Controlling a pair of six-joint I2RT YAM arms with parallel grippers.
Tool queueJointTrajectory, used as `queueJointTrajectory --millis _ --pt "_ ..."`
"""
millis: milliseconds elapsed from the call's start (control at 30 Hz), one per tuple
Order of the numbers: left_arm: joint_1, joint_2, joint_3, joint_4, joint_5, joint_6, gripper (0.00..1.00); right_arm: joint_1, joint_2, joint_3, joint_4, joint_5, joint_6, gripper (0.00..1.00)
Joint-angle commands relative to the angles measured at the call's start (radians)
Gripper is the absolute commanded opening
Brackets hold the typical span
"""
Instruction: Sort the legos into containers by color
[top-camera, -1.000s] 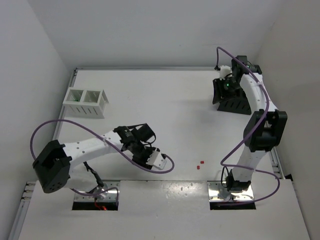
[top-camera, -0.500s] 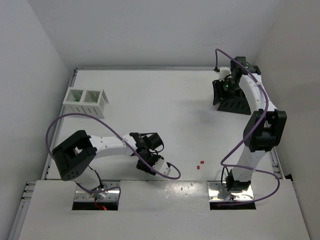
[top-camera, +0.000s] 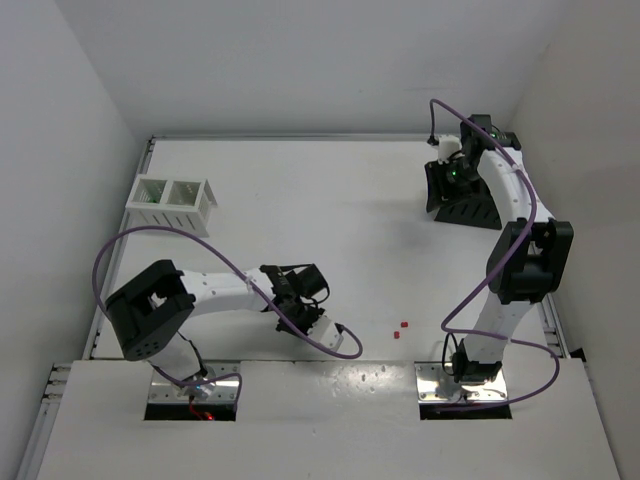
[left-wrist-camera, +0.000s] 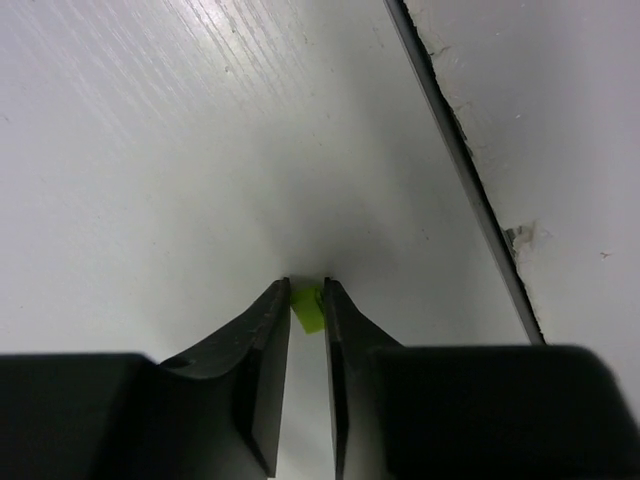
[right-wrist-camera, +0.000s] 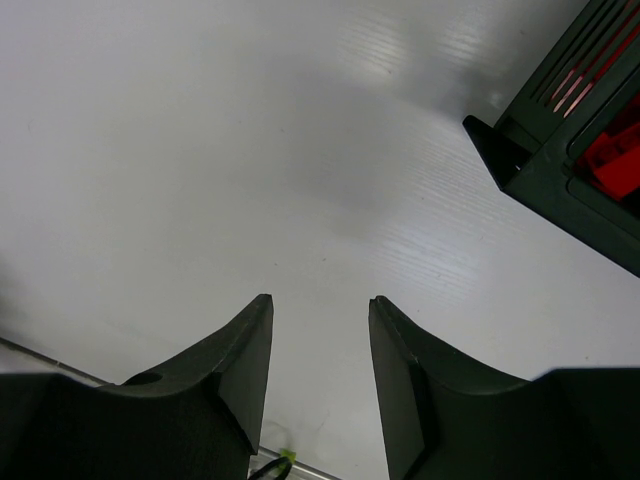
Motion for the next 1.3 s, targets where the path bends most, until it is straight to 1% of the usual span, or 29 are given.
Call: queueJointTrajectory --millis 0,200,233,300,333,367,433,467,533,567,600,633,667,700,733,767,833,867,933,967,1000,1100,1167,1267 --pt "-0.010 0.029 -0.023 0.001 0.004 0.016 0.24 0.005 -0.037 -0.002 0.018 0.010 -0.015 0.44" --pt "-0.010 -0.008 -0.014 0.001 -0.042 -0.009 0.13 0.005 -0.037 -0.002 0.018 0.010 -0.015 0.44" --pt "0.019 -0.028 0.024 -0.011 -0.055 -0.020 0.10 0.005 -0.046 -0.002 0.009 0.010 -0.015 0.44" --pt "0.065 -0.052 0.069 -0.038 -0.044 -0.020 0.08 0.005 -0.060 -0.002 0.008 0.010 -0.024 0.44" --pt "0.126 -0.063 0.095 -0.073 -0.027 -0.020 0.05 0.005 -0.060 -0.011 0.018 0.010 -0.024 0.44" --pt "0.155 -0.074 0.151 -0.092 0.009 -0.020 0.05 0.005 -0.060 -0.011 0.018 0.010 -0.024 0.44" --pt "0.214 -0.086 0.210 -0.130 0.042 -0.020 0.03 0.005 -0.071 -0.021 0.018 0.010 -0.024 0.44" --pt "0.273 -0.086 0.265 -0.170 0.071 -0.020 0.03 0.005 -0.071 -0.021 0.018 0.010 -0.024 0.44" --pt "0.333 -0.086 0.320 -0.206 0.095 -0.020 0.01 0.005 -0.080 -0.031 0.027 0.010 -0.024 0.44" --pt "0.402 -0.086 0.372 -0.239 0.109 -0.029 0.00 0.005 -0.089 -0.042 0.027 0.000 -0.024 0.44" --pt "0.441 -0.077 0.400 -0.255 0.138 -0.029 0.00 0.005 -0.089 -0.042 0.027 0.000 -0.024 0.44" --pt "0.523 -0.077 0.428 -0.279 0.154 -0.039 0.00 0.005 -0.089 -0.053 0.027 0.000 -0.024 0.44" --pt "0.566 -0.048 0.486 -0.295 0.181 -0.052 0.00 0.005 -0.089 -0.053 0.036 0.000 -0.024 0.44" --pt "0.612 -0.048 0.516 -0.310 0.192 -0.052 0.00 0.005 -0.089 -0.062 0.036 -0.009 -0.024 0.44" --pt "0.657 -0.016 0.547 -0.321 0.192 -0.052 0.00 0.005 -0.098 -0.062 0.036 -0.009 -0.024 0.44" --pt "0.748 0.001 0.576 -0.331 0.204 -0.066 0.00 0.005 -0.098 -0.071 0.036 -0.009 -0.024 0.44" --pt "0.845 0.039 0.665 -0.361 0.234 -0.076 0.00 0.005 -0.098 -0.071 0.045 -0.009 -0.024 0.44" --pt "0.940 0.077 0.725 -0.374 0.255 -0.076 0.00 0.005 -0.098 -0.080 0.045 -0.009 -0.024 0.44" --pt "1.034 0.115 0.783 -0.374 0.278 -0.104 0.00 0.005 -0.107 -0.080 0.045 0.002 -0.035 0.44" --pt "1.114 0.136 0.813 -0.374 0.278 -0.128 0.00 0.005 -0.107 -0.089 0.054 0.002 -0.035 0.44" --pt "1.146 0.179 0.868 -0.374 0.290 -0.139 0.00 0.005 -0.107 -0.099 0.054 0.011 -0.035 0.44" --pt "1.241 0.248 0.955 -0.374 0.280 -0.165 0.00 0.005 -0.107 -0.108 0.054 0.011 -0.035 0.44" --pt "1.272 0.282 0.988 -0.365 0.266 -0.205 0.00 0.005 -0.107 -0.117 0.054 -0.013 -0.044 0.44" --pt "1.318 0.337 1.041 -0.356 0.266 -0.218 0.00 0.005 -0.107 -0.117 0.054 -0.032 -0.055 0.44"
